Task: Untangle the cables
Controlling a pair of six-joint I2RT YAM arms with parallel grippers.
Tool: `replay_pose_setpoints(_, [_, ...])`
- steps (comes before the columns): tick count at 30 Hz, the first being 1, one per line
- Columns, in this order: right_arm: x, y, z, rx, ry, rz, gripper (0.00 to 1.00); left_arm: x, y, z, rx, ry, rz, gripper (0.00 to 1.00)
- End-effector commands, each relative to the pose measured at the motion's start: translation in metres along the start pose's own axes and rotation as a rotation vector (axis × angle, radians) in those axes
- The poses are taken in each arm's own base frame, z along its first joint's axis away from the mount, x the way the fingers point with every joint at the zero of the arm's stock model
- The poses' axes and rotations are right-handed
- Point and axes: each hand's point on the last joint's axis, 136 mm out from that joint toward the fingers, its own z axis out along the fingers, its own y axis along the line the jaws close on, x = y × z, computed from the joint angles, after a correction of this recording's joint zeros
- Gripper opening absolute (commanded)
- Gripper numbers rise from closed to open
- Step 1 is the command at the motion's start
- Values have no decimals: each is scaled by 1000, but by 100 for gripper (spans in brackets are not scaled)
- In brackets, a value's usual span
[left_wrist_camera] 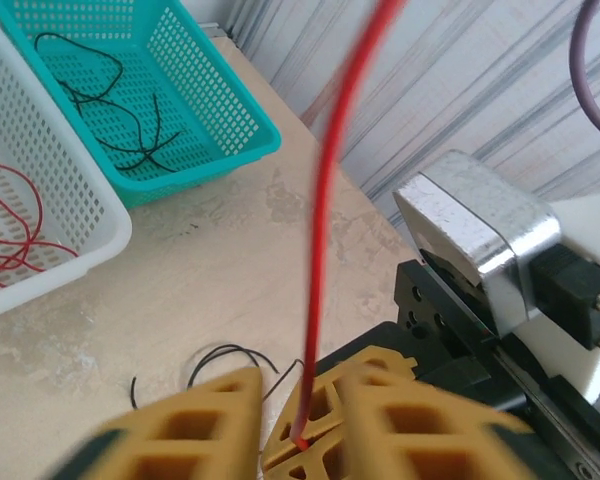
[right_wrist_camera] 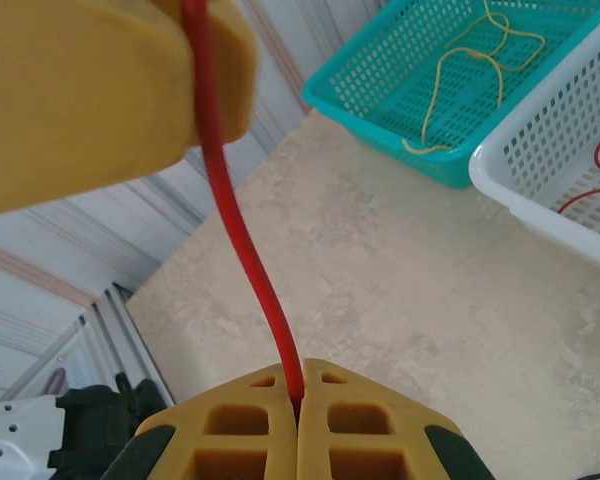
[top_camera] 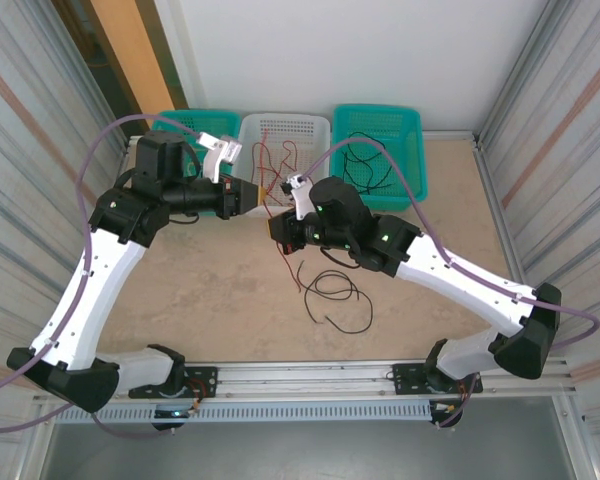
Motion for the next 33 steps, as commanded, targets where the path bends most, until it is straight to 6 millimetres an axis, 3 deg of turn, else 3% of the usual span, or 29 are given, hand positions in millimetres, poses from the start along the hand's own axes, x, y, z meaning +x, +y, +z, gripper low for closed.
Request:
replay_pose_setpoints(1, [-33, 9, -23, -27, -121, 11, 0, -5, 3, -10, -47, -59, 1, 48])
replay_pose_setpoints(3, [-44, 0, -31, -4, -169, 46, 0, -5, 12, -16, -81, -109, -28, 57])
replay_pose_setpoints(6, [-63, -17, -43, -6, -242, 138, 0, -2, 23, -29, -86, -213, -91, 62])
replay_pose_setpoints(9, [-79, -25, -52, -50, -301, 213, 0, 7, 12, -31, 10, -278, -93, 64])
replay_pose_setpoints(15, [-101, -15, -57, -104, -350, 224, 0, 33, -19, -3, 113, -225, 27, 66])
replay_pose_setpoints(21, [-112, -4, -54, -157, -355, 238, 0, 41, -23, 25, 119, -180, 57, 66])
replay_pose_setpoints(26, [-113, 1, -52, -179, -353, 245, 0, 44, -17, 41, 115, -143, 40, 51])
replay_pose_setpoints(33, [-109, 3, -47, -191, -339, 253, 0, 51, -7, 52, 88, -103, 12, 5])
